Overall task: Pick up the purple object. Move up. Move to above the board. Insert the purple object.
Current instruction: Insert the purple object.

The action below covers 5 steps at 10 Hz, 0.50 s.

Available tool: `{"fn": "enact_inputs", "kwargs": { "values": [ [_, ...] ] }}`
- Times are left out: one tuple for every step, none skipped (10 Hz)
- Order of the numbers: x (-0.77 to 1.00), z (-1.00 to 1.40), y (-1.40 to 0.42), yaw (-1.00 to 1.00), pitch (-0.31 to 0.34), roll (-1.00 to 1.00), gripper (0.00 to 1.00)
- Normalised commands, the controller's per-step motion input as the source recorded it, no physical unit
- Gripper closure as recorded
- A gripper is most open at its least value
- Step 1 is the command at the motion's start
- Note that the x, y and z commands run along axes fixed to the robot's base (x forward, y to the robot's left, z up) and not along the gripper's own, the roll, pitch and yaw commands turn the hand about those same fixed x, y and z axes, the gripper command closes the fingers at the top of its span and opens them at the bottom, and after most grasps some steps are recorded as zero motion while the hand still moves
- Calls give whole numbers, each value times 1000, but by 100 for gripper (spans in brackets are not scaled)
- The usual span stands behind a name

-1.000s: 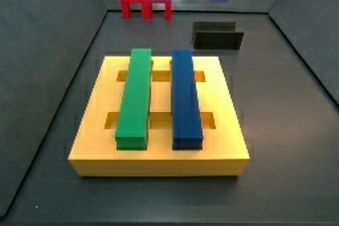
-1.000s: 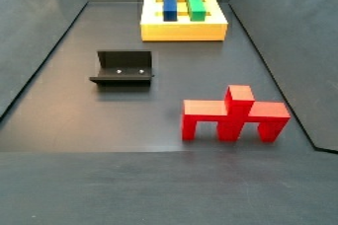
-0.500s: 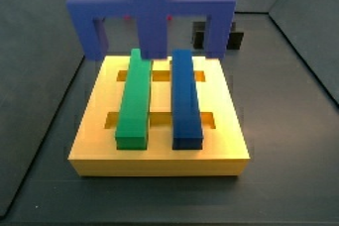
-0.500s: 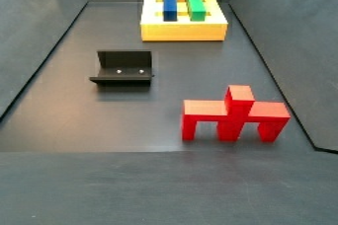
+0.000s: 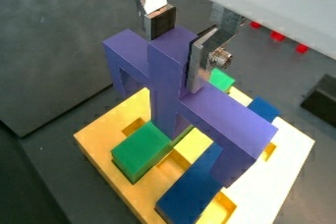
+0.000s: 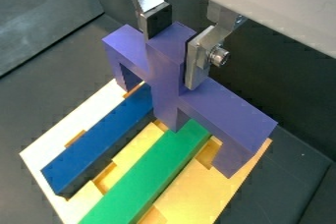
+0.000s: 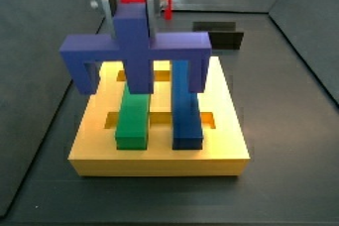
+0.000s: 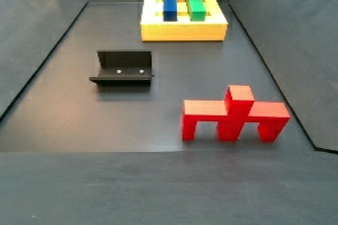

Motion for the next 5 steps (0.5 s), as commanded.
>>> {"fn": "enact_inputs", "kwargs": {
  "values": [
    [243,-374,-209,43,16,0,100],
    [266,-234,-220,66,20,0,100],
    [223,-223,-237,54,3,0,100],
    [251,-231,-180,43,0,-34,100],
    [294,-83,-34,3,20,0,100]
  ]
}}
